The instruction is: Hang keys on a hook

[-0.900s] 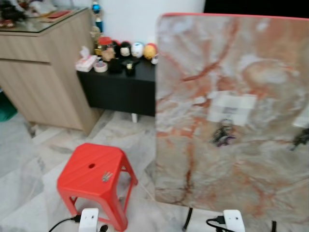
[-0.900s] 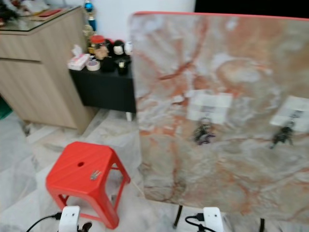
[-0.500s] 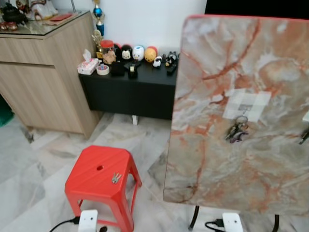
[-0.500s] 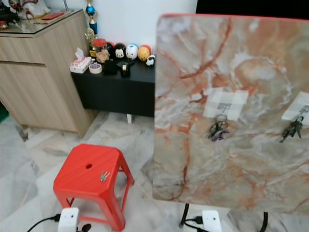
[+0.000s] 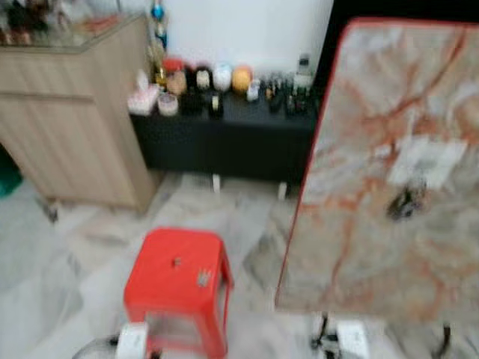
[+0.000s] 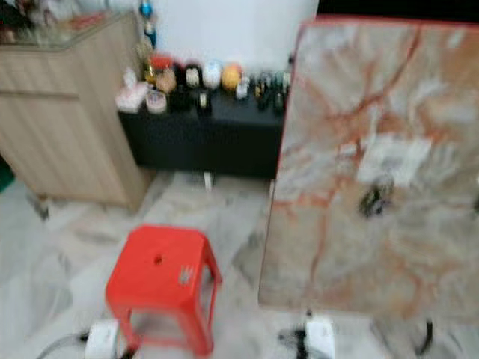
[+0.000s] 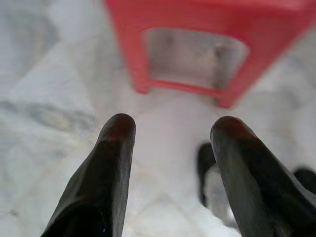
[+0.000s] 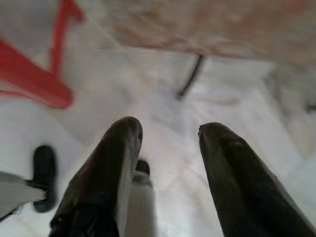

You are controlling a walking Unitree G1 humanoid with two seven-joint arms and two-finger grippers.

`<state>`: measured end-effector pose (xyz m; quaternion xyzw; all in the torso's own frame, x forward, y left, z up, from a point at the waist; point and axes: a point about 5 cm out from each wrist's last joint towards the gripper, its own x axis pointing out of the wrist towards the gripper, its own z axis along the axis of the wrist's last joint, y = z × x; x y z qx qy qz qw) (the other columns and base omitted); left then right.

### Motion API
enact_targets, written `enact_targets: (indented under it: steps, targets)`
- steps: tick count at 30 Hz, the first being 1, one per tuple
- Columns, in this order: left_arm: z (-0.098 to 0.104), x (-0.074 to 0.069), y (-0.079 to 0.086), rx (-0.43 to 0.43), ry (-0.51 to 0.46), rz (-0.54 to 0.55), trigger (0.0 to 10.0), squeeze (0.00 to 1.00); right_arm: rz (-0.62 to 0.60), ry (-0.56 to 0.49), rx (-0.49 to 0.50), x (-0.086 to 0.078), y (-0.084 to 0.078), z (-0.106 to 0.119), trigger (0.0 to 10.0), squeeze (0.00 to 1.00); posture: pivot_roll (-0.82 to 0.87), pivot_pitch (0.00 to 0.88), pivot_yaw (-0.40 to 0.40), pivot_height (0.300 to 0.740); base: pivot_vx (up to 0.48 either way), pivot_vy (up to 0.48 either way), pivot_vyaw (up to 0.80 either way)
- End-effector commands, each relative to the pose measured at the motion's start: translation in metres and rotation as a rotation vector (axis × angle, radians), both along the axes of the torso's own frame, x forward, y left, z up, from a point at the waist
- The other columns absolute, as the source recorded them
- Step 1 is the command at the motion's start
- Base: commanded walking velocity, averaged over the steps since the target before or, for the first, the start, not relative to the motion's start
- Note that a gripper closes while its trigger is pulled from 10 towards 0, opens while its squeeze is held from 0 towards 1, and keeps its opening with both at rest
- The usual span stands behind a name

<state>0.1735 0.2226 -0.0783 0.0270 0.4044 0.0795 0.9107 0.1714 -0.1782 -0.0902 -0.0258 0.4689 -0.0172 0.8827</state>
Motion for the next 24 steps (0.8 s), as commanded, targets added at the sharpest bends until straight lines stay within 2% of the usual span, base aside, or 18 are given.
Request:
enact_targets:
  steps: [1,24]
  targets:
    - [-0.0028,-0.0021,-0.0069,-0.017,0.015,-0.004,10.0,0.0,-0.024,0.017,-0.023,-0.0068,-0.012,-0.0016,10.0,0.0,0.02,0.0,-0.002,0.74,0.0,0.334,0.0]
    - [-0.0021,-0.0001,-0.0089,-0.018,0.006,-0.004,10.0,0.0,-0.026,0.005,-0.02,-0.0058,-0.0121,-0.0009,10.0,0.0,0.02,0.0,-0.005,0.74,0.0,0.333,0.0]
